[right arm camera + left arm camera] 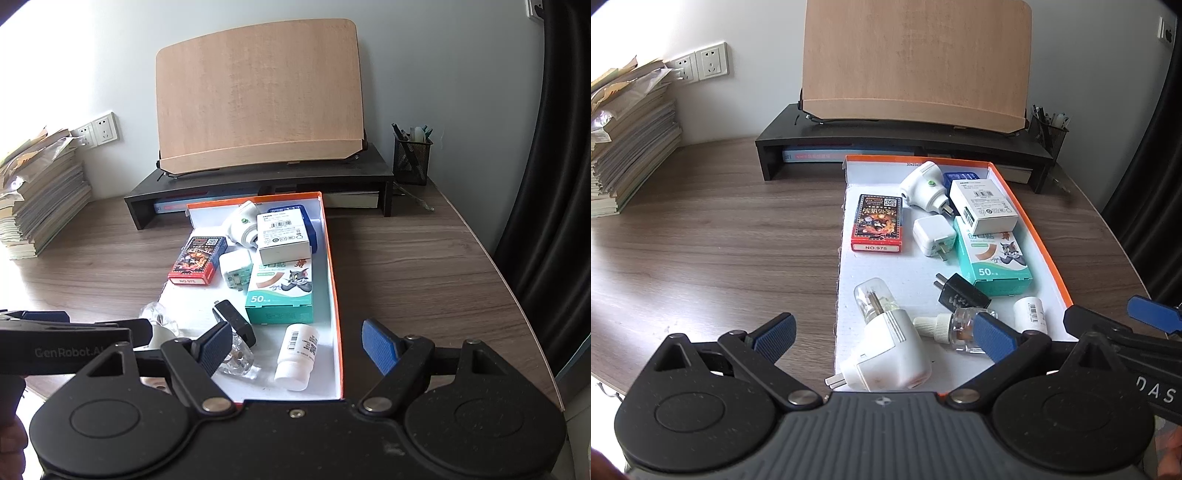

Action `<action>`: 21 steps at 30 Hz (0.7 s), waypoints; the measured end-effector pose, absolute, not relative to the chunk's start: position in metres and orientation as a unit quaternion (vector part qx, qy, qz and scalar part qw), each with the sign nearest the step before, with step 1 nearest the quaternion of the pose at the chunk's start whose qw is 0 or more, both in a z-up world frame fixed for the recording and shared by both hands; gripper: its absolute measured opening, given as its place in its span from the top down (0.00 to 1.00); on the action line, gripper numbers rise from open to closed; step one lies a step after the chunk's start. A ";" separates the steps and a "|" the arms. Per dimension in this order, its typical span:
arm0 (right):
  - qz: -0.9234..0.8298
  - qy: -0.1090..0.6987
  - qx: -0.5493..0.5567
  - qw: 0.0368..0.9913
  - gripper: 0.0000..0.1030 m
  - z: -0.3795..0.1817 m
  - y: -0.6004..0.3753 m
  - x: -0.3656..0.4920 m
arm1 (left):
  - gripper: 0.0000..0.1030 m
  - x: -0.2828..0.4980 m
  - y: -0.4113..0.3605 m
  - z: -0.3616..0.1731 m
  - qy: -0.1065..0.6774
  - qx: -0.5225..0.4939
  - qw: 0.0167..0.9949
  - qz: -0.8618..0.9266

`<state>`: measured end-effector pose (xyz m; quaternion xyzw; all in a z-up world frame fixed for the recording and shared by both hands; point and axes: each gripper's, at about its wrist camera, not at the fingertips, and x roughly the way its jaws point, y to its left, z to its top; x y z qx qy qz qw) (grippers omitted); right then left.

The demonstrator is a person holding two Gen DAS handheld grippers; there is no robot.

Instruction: Organize rigid objects

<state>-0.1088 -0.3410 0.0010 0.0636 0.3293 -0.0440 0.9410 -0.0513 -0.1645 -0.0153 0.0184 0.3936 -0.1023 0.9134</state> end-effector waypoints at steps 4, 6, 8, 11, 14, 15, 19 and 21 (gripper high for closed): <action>-0.045 0.330 0.063 0.941 0.11 0.000 -0.341 -0.107 | 0.00 -0.050 -0.164 -0.017 0.395 0.016 0.913 -0.103; -0.046 0.330 0.063 0.941 0.11 0.000 -0.341 -0.107 | 0.00 -0.050 -0.163 -0.017 0.396 0.012 0.912 -0.101; -0.046 0.331 0.061 0.941 0.11 0.000 -0.340 -0.107 | 0.00 -0.049 -0.162 -0.018 0.396 0.009 0.913 -0.102; -0.045 0.331 0.064 0.940 0.11 0.000 -0.340 -0.107 | 0.00 -0.049 -0.161 -0.018 0.393 0.010 0.914 -0.101; -0.046 0.331 0.064 0.940 0.11 -0.001 -0.340 -0.105 | 0.00 -0.049 -0.160 -0.018 0.396 0.008 0.912 -0.103; -0.047 0.331 0.063 0.940 0.11 -0.001 -0.340 -0.106 | 0.00 -0.049 -0.160 -0.019 0.395 0.007 0.913 -0.105; -0.047 0.332 0.063 0.940 0.11 -0.002 -0.339 -0.105 | 0.00 -0.048 -0.158 -0.019 0.398 0.005 0.911 -0.110; -0.048 0.332 0.062 0.940 0.11 -0.002 -0.339 -0.104 | 0.00 -0.048 -0.156 -0.020 0.400 0.003 0.910 -0.110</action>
